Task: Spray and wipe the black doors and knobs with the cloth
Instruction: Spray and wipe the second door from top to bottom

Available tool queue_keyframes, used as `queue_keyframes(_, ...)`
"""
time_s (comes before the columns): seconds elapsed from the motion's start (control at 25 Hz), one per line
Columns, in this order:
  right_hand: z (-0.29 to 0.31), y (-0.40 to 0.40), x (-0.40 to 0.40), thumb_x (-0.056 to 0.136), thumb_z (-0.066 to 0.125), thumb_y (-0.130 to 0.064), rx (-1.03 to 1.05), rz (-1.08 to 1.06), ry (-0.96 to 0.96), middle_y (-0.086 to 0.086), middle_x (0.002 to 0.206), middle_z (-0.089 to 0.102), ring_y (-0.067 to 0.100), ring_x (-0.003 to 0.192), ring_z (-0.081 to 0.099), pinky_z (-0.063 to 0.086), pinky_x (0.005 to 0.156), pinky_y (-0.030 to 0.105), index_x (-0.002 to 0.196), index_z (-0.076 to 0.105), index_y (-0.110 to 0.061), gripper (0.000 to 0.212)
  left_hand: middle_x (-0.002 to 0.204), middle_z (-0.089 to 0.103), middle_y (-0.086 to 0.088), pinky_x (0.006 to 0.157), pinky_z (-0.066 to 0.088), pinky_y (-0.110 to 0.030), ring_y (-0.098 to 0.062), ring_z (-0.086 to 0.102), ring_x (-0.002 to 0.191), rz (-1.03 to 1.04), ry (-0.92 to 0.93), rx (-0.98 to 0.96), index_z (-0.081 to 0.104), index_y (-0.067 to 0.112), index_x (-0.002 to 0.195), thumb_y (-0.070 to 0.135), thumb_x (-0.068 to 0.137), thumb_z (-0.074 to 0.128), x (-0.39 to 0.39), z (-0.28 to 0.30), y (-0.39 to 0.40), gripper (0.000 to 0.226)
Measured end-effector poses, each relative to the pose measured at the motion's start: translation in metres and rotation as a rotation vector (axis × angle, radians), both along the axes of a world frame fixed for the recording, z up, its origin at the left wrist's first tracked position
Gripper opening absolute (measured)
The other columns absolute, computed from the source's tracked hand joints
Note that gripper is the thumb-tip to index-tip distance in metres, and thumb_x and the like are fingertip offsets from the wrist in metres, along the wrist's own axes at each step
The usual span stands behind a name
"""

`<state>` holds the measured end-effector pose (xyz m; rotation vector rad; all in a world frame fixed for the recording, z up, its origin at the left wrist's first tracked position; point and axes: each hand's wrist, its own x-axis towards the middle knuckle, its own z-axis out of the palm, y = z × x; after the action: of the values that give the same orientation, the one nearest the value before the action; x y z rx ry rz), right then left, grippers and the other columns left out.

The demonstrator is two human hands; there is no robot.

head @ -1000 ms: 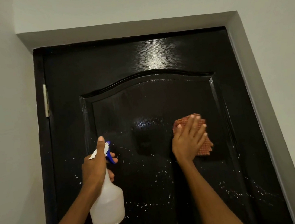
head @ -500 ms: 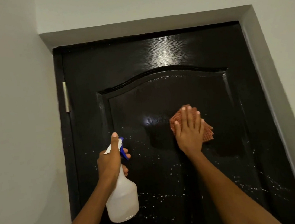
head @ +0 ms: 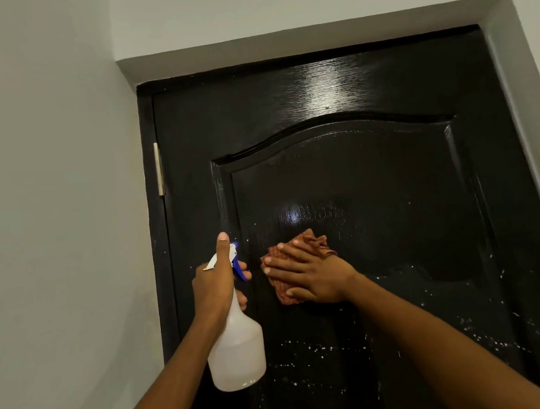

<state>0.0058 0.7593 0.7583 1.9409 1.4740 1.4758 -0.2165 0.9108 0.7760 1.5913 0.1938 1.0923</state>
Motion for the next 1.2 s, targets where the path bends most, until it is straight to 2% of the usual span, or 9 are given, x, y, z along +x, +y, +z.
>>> queue_keyframes(0.12,-0.007,-0.046,0.019,0.108,0.018,-0.061,0.392,-0.057,0.121,-0.007,0.174,-0.005,0.022,0.159,-0.017,-0.007,0.128,0.05,0.165,-0.003,-0.035,0.067,0.088,0.073,-0.019,0.039,0.047,-0.024,-0.014,0.058,0.041,-0.066,0.009,0.011,0.067,-0.002,0.096,0.065,0.094,0.041,0.006,0.0,-0.01,0.072)
queue_keyframes(0.28,-0.021,-0.097,0.04,0.105,0.011,-0.063,1.111,-0.156,0.498,-0.009,0.168,-0.029,0.024,0.158,-0.019,-0.005,0.128,0.052,0.162,-0.018,-0.035,0.07,0.088,0.073,-0.021,0.036,0.046,-0.023,-0.015,0.055,0.038,-0.09,-0.002,0.023,0.068,-0.003,0.095,0.065,0.093,0.043,0.018,0.005,-0.023,0.072)
queue_keyframes(0.44,-0.026,-0.086,0.038,0.104,0.007,-0.06,1.382,-0.143,0.641,-0.005,0.168,-0.029,0.031,0.158,-0.014,0.002,0.127,0.06,0.16,-0.025,-0.031,0.07,0.081,0.07,-0.019,0.035,0.043,-0.021,-0.009,0.054,0.035,-0.115,0.002,0.003,0.066,-0.003,0.094,0.065,0.093,0.043,0.026,0.015,-0.024,0.071)
queue_keyframes(0.56,-0.031,-0.058,0.024,0.105,0.008,-0.058,1.326,-0.117,0.601,0.003,0.172,-0.019,0.034,0.159,-0.01,0.005,0.126,0.062,0.164,-0.013,-0.024,0.072,0.065,0.062,-0.011,0.037,0.043,-0.023,-0.012,0.053,0.038,-0.084,0.01,-0.023,0.064,0.001,0.081,0.068,0.09,0.045,0.034,0.017,-0.02,0.07)
queue_keyframes(0.84,-0.037,0.043,-0.01,0.107,0.027,-0.056,0.724,0.006,0.314,0.007,0.174,-0.005,0.037,0.159,0.0,0.001,0.126,0.055,0.167,0.005,-0.02,0.073,0.071,0.068,-0.015,0.04,0.046,-0.026,-0.016,0.054,0.041,0.027,-0.052,-0.051,0.067,-0.001,0.085,0.07,0.091,0.039,0.031,0.017,-0.004,0.077)
queue_keyframes(0.92,-0.023,0.073,-0.02,0.107,0.024,-0.058,0.517,0.05,0.222,0.004,0.174,-0.01,0.035,0.16,0.0,-0.006,0.126,0.053,0.167,0.006,-0.023,0.071,0.071,0.068,-0.016,0.04,0.047,-0.025,-0.017,0.056,0.042,0.09,-0.024,-0.029,0.067,-0.002,0.087,0.073,0.089,0.038,0.024,0.012,0.004,0.08)
queue_keyframes(1.04,0.033,0.097,-0.026,0.108,0.016,-0.058,0.21,0.052,0.077,0.0,0.172,-0.016,0.031,0.158,-0.015,-0.022,0.123,0.049,0.164,-0.004,-0.03,0.066,0.08,0.071,-0.02,0.039,0.047,-0.021,-0.019,0.057,0.046,0.151,0.012,-0.015,0.067,-0.004,0.093,0.071,0.091,0.036,0.012,0.004,0.017,0.081)
queue_keyframes(1.12,0.084,0.099,-0.025,0.107,0.012,-0.056,0.2,0.027,0.026,0.0,0.171,-0.015,0.03,0.157,-0.019,-0.02,0.124,0.05,0.163,-0.008,-0.03,0.065,0.083,0.072,-0.02,0.039,0.046,-0.022,-0.019,0.058,0.049,0.144,0.002,-0.043,0.069,-0.003,0.092,0.068,0.093,0.037,0.005,0.0,0.024,0.077)
queue_keyframes(1.2,0.118,0.098,-0.025,0.108,0.013,-0.055,0.404,0.016,0.097,0.0,0.173,-0.013,0.031,0.158,-0.016,-0.016,0.125,0.049,0.165,-0.006,-0.029,0.066,0.084,0.073,-0.02,0.041,0.047,-0.025,-0.022,0.058,0.048,0.132,0.003,-0.078,0.07,-0.001,0.091,0.069,0.092,0.038,-0.002,-0.004,0.034,0.077)
